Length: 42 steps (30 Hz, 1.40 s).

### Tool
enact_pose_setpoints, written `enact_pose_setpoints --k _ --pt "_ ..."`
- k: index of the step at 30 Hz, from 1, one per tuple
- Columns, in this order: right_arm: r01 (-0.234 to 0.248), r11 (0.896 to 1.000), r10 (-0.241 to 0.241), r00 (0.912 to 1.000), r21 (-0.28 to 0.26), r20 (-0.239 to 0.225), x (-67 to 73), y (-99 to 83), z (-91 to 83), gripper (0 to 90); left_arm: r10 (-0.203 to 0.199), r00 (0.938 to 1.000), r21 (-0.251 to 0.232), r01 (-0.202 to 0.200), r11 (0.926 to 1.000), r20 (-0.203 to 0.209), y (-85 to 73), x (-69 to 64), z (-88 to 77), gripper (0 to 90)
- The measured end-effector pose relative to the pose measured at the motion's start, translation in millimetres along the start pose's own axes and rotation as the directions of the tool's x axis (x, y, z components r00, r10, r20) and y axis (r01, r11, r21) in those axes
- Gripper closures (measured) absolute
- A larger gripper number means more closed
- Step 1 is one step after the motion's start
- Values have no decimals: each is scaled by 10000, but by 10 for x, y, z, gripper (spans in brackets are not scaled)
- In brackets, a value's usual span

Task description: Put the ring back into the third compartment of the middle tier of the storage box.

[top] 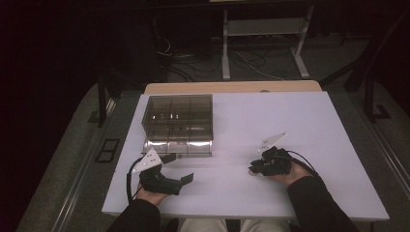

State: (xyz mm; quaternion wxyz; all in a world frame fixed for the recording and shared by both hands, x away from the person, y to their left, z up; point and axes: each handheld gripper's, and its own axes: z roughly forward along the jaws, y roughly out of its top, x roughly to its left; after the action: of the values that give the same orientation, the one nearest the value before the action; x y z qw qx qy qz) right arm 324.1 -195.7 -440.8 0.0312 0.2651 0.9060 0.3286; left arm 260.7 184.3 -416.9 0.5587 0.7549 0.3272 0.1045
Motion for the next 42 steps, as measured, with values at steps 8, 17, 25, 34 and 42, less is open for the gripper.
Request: enact_pose_setpoints --k 8,17,25,34,42 --pt "185 9998 -186 9988 28 452 58 -2 7 768 8 10000 7 -8 10000 -20 1 0 -3 0" --pt "571 9982 -584 9940 173 920 161 7 21 849 2 10000 -8 -2 10000 -12 1 -1 -2 0" --pt "3 9999 -10 9979 108 642 114 11 14 852 -2 10000 -19 2 10000 -19 2 2 -6 0" --pt "-154 9999 152 9983 22 569 87 12 -26 852 26 10000 3 -26 10000 -5 2 5 -6 0" --pt "-405 9984 422 9982 -389 434 50 10 -111 852 19 10000 3 -19 10000 3 3 5 -6 0"
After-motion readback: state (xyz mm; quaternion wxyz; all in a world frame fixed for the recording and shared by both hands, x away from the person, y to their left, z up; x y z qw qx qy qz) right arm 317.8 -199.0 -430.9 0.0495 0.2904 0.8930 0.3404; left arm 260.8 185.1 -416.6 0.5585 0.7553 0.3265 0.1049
